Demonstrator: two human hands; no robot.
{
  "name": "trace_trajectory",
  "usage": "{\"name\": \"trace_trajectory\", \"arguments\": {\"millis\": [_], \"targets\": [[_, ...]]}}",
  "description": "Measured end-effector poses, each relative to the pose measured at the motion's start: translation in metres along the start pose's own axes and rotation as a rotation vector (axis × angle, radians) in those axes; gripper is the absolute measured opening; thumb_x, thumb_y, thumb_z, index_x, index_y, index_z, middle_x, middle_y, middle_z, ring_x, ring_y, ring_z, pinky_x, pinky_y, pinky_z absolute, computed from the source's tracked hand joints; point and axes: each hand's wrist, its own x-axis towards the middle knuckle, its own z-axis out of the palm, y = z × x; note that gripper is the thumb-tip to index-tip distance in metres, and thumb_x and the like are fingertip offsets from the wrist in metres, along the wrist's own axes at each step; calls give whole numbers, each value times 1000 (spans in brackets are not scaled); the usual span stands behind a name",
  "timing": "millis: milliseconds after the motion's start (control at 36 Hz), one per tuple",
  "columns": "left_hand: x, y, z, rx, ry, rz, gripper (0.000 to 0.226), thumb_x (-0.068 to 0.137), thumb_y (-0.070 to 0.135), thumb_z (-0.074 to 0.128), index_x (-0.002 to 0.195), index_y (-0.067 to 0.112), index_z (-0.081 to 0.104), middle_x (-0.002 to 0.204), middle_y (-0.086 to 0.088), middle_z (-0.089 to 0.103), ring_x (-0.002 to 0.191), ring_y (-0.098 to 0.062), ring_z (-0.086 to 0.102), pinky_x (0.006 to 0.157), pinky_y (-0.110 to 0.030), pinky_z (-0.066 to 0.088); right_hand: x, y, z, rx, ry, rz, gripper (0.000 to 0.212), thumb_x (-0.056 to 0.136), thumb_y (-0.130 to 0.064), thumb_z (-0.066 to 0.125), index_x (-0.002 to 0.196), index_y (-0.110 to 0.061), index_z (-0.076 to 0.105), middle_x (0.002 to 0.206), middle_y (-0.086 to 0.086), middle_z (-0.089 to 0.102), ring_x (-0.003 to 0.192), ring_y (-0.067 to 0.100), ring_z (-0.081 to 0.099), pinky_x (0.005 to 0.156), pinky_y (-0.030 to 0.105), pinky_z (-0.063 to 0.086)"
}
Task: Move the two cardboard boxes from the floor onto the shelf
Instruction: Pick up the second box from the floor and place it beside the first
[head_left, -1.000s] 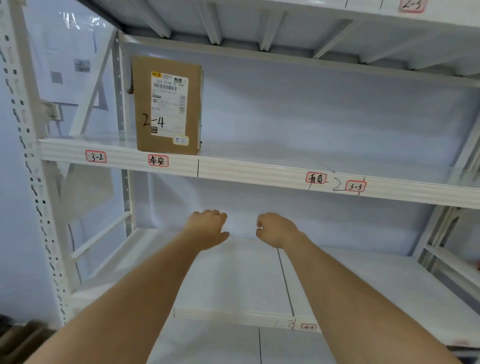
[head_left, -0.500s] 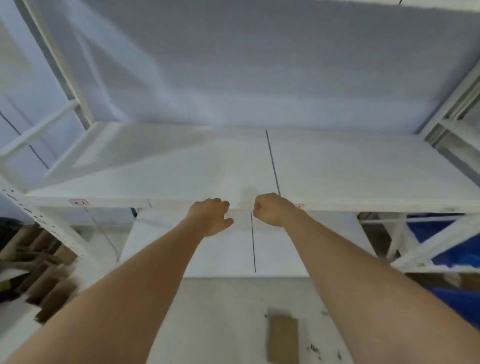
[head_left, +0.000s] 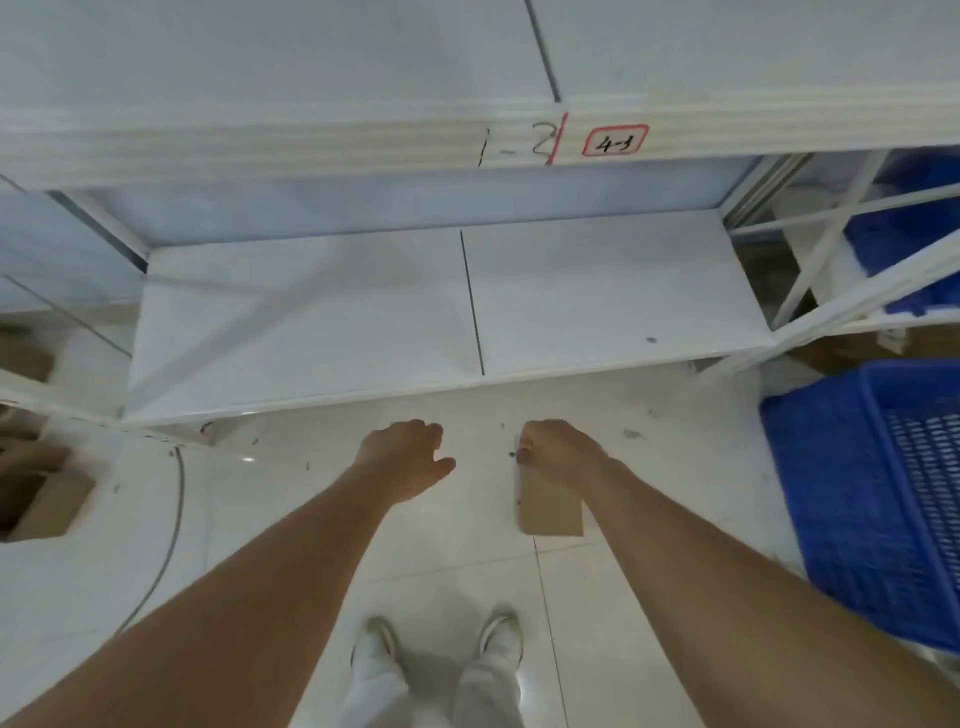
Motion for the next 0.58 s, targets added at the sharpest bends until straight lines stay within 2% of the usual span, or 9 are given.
{"name": "trace_trajectory", "arguments": {"millis": [56,139,194,250,333,389,444,528,583], "targets": [[17,1,28,12,-43,14,44,95,47,42,129,21,51,131,0,55,120,-21,54,95,-34,42,15,18,27,28,-49,50,21,92,-15,44,105,-8,59,112,8,57,118,32,57,85,33,43],[43,0,68,31,-111,31,44,95,47,41,130,21,50,132,1,54,121,-20,53,96,-33,41,37,42,62,68,-83,165,39,96,-20,42,130,-4,53,131,16,57,122,33,54,99,38,44],[61,0,94,33,-141,33,44,95,46,41,130,21,50,132,2,54,121,-19,52,96,-32,41,54,61,85,113,-72,199,40,96,-20,42,131,-2,52,123,16,60,117,33,56,97,37,45],[79,0,120,31,-169,30,43,96,46,41,129,21,50,132,2,54,122,-19,52,96,-32,41,70,80,105,199,-72,202,34,97,-13,42,124,1,56,106,10,60,109,30,56,90,35,45],[108,4,158,29,-195,30,43,96,47,41,129,21,50,131,2,55,121,-19,52,95,-30,40,97,109,133,257,-45,213,21,95,-10,42,97,-2,61,95,7,57,95,24,54,69,24,44],[129,9,184,31,-216,41,43,96,47,41,129,21,50,131,2,55,121,-18,53,95,-30,41,118,128,152,191,-28,217,25,95,-14,39,104,-3,60,98,8,57,87,21,49,60,21,38],[150,14,210,36,-237,54,43,96,47,41,129,21,51,130,2,55,120,-19,54,95,-30,41,141,150,172,185,-29,226,28,96,-15,38,110,-3,59,105,9,60,86,21,50,60,22,38],[180,23,247,57,-259,82,43,96,46,41,130,21,50,131,3,55,121,-18,53,96,-30,41,167,179,199,182,-28,258,29,95,-19,40,113,-6,59,111,10,61,90,23,55,72,29,40],[198,28,270,61,-276,98,43,96,46,40,130,21,50,131,3,54,121,-18,53,95,-30,40,183,198,219,157,-42,277,29,94,-18,40,112,-7,59,110,8,59,92,24,56,72,29,39]]}}
